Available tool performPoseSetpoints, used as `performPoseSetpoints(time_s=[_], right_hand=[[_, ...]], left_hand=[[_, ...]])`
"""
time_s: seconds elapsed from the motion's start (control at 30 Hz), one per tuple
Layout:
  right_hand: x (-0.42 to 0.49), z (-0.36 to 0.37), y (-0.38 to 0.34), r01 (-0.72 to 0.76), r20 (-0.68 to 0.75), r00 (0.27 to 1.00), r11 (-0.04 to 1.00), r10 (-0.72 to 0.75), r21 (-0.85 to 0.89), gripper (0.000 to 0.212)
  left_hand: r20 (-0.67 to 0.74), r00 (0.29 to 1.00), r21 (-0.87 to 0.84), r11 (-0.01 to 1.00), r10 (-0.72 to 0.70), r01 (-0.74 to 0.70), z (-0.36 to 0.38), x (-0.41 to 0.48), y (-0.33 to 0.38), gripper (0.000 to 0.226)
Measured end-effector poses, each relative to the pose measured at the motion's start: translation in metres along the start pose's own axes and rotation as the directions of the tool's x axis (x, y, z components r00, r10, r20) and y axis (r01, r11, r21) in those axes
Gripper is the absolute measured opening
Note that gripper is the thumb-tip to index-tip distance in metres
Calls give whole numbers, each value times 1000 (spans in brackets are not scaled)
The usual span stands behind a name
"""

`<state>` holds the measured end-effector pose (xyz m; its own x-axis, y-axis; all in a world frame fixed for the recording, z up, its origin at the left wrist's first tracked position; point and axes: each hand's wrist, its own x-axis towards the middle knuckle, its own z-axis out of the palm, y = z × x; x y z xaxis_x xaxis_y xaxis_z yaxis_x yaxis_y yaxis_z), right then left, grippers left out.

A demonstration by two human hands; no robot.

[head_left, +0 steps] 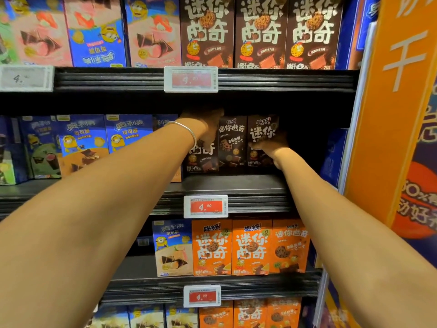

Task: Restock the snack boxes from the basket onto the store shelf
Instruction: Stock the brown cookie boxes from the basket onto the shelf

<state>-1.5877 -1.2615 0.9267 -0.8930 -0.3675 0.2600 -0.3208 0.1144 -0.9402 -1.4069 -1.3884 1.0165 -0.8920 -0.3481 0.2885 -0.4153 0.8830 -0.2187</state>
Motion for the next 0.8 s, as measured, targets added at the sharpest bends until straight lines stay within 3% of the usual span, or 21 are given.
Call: performPoseSetpoints(time_s=[0.23,0.33,0.43,0.57,0.67,0.8], right_hand=[[-3,-5,2,-28,-65,998,1000,28,-2,82],[-6,-5,0,-57,-39,998,998,56,-12,77],[-10,-7,-5,-92,-60,994,995,94,34,75],[-36,-11,-26,-88,-168,978,978,121,190,62],[-71,-12,-37,-26,-207,972,921,115,389,46],[-128,-18,-43,62,-125,992,924,-15,378,72]], left_hand=[[-13,1000,46,999,2,-1,1,-6,-2,120],[-11,1000,32,999,-8,8,2,-7,-2,128],[-24,1000,-72,997,-1,-1,-1,-6,-2,138],[-173,984,-296,952,31,-82,-4,-14,7,117],[-255,966,-504,859,-49,-89,2,-37,21,95],[-391,902,-773,597,-182,-214,16,-93,23,74]])
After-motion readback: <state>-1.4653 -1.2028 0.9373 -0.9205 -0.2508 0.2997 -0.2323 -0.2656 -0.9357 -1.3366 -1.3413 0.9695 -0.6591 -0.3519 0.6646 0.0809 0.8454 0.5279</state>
